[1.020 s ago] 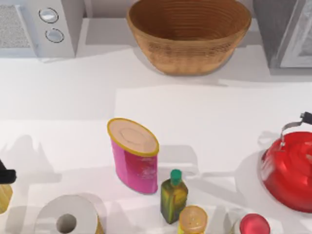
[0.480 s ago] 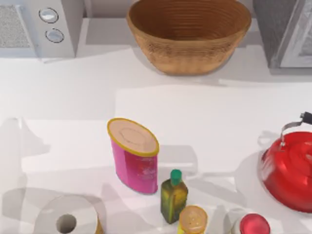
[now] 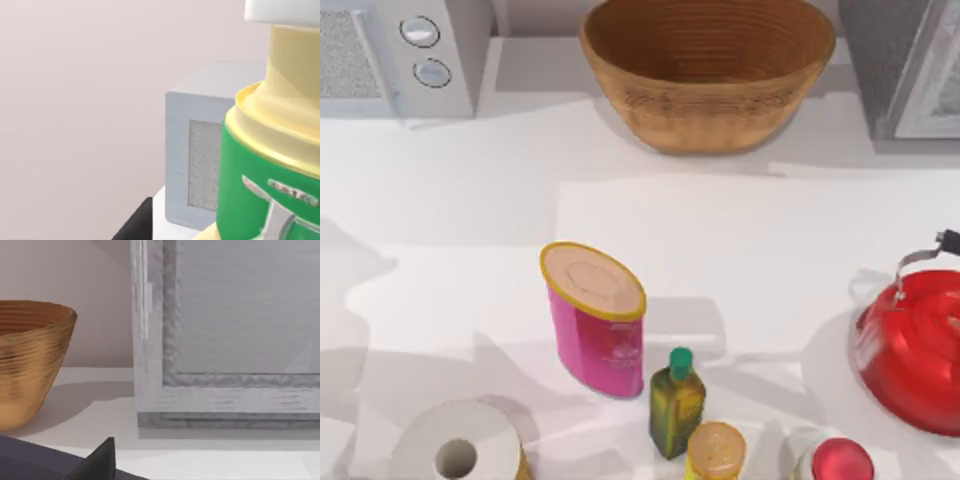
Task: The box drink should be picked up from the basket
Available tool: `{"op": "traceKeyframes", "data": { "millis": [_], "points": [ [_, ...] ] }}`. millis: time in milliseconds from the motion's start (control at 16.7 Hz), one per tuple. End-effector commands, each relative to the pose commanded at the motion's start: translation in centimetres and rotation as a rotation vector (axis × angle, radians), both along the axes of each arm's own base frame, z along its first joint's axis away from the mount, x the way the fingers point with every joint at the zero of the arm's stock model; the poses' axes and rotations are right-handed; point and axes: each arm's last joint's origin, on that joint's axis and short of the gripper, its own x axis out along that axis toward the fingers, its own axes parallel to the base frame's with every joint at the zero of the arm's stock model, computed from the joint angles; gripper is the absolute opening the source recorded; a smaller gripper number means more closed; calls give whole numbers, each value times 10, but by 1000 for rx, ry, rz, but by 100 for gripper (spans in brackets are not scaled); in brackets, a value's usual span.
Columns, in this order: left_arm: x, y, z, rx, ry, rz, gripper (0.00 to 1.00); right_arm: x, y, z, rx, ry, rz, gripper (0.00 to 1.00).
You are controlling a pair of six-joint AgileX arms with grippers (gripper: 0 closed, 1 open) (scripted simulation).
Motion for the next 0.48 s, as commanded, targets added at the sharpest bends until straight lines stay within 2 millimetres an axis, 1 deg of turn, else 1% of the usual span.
{"op": "traceKeyframes", "data": {
  "millis": [240,480],
  "points": [
    [8,5,-1,2,-12,38,0,0,0,0,0,0,0,100],
    [8,5,-1,2,-12,40,0,0,0,0,0,0,0,100]
  ]
}}
